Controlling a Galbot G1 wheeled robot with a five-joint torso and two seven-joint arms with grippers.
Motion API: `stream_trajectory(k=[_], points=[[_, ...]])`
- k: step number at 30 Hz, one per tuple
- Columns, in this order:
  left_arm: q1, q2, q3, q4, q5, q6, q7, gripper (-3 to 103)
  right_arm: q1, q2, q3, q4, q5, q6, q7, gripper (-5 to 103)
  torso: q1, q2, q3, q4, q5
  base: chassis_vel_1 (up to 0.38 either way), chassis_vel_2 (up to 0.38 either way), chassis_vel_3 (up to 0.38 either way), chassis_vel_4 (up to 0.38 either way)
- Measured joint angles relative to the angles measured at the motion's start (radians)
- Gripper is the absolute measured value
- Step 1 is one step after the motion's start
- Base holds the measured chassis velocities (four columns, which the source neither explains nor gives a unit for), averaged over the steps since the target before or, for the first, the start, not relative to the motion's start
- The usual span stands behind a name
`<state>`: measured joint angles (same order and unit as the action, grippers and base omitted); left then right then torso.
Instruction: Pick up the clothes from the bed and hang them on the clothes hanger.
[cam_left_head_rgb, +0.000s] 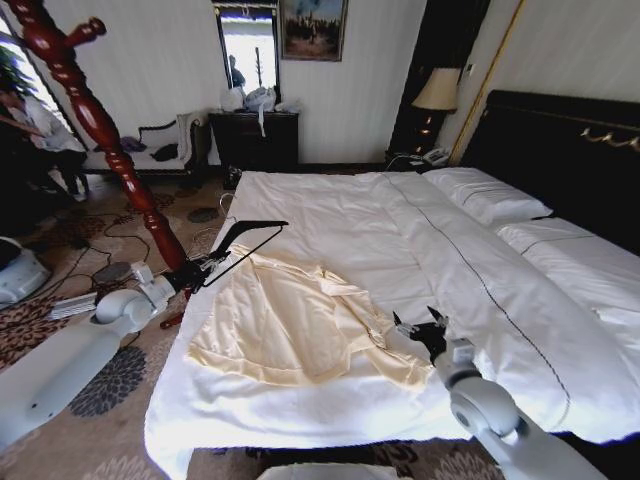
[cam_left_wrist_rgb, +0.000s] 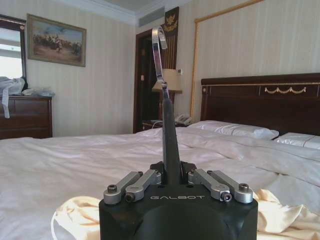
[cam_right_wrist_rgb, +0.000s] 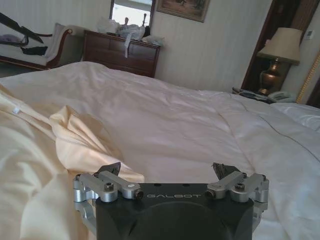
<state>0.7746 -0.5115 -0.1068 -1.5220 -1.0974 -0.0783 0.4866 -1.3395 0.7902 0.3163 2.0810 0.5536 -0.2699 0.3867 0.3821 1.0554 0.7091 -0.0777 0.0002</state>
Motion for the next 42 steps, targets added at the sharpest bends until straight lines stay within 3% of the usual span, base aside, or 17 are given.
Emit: stream_trajectory(k=[8, 18, 23, 31, 35, 42], points=[[0.044, 0.002, -0.023, -0.013, -0.005, -0.001, -0.016, 17, 0.416, 0.050, -0.328, -0.169, 0.048, -0.028, 0.021, 100, 0.000, 0.000, 0.000, 0.0004, -0.0004, 0.000, 0.000, 0.000, 0.000], [0.081, 0.007, -0.041, -0.021, -0.015, -0.003, -0.020, 17, 0.681, 0.126, -0.557, -0.284, 0.078, -0.058, 0.028, 100, 0.000, 0.000, 0.000, -0.0002, -0.0005, 0.000, 0.000, 0.000, 0.000], [0.122, -0.004, -0.077, -0.043, -0.013, -0.005, -0.024, 17, 0.838, 0.209, -0.698, -0.385, 0.138, -0.086, 0.029, 100, 0.000, 0.000, 0.000, -0.0002, -0.0005, 0.000, 0.000, 0.000, 0.000], [0.177, 0.008, -0.134, -0.069, -0.020, -0.008, -0.038, 17, 0.925, 0.297, -0.803, -0.577, 0.003, -0.075, 0.018, 100, 0.000, 0.000, 0.000, 0.0002, -0.0003, 0.000, 0.000, 0.000, 0.000], [0.197, 0.005, -0.148, -0.072, -0.015, -0.018, -0.048, 17, 0.916, 0.303, -0.804, -0.602, 0.001, -0.096, 0.028, 100, 0.000, 0.000, 0.000, -0.0007, -0.0002, 0.000, 0.000, 0.000, 0.000], [0.206, -0.001, -0.152, -0.078, -0.013, -0.022, -0.055, 17, 0.915, 0.315, -0.809, -0.652, -0.030, -0.098, 0.030, 102, 0.000, 0.000, 0.000, -0.0001, -0.0004, 0.000, 0.000, 0.000, 0.000]])
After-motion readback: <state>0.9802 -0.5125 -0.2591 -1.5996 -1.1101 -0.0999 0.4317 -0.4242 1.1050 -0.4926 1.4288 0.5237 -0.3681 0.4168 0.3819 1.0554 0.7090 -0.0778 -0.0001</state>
